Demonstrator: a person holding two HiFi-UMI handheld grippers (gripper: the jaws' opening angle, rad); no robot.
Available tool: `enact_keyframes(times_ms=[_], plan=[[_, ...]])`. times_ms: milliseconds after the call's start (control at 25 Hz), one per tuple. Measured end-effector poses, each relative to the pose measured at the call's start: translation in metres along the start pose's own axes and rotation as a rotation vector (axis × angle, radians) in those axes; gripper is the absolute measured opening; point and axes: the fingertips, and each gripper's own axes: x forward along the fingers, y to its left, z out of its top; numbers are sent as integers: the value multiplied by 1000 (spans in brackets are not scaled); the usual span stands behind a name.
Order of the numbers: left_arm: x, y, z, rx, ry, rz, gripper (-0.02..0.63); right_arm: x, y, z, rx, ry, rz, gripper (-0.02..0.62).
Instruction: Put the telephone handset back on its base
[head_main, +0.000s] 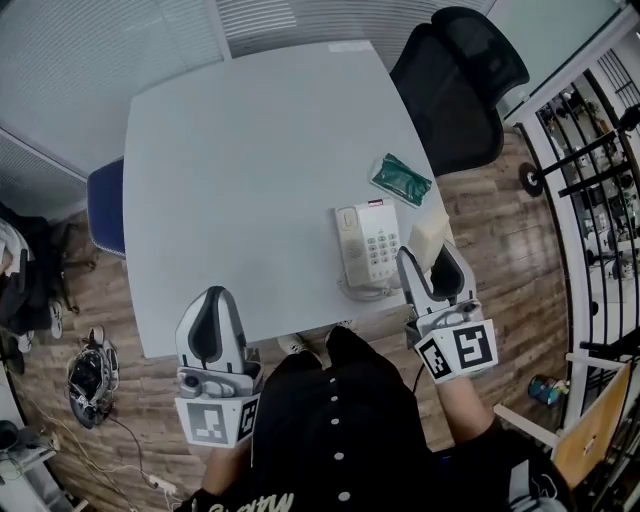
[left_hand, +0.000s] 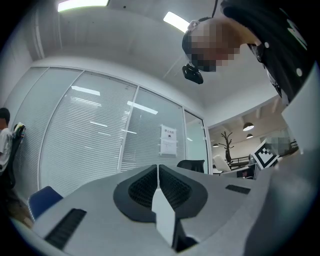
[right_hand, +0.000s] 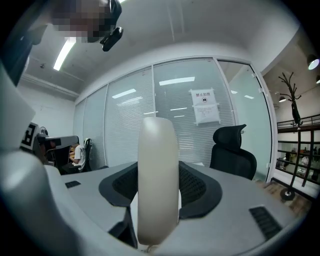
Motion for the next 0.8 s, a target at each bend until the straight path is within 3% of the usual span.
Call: enact_keyframes(times_ms=[800], plan=[[6, 1, -47, -32, 138, 54, 18, 77, -13, -166, 106, 346, -9, 232]])
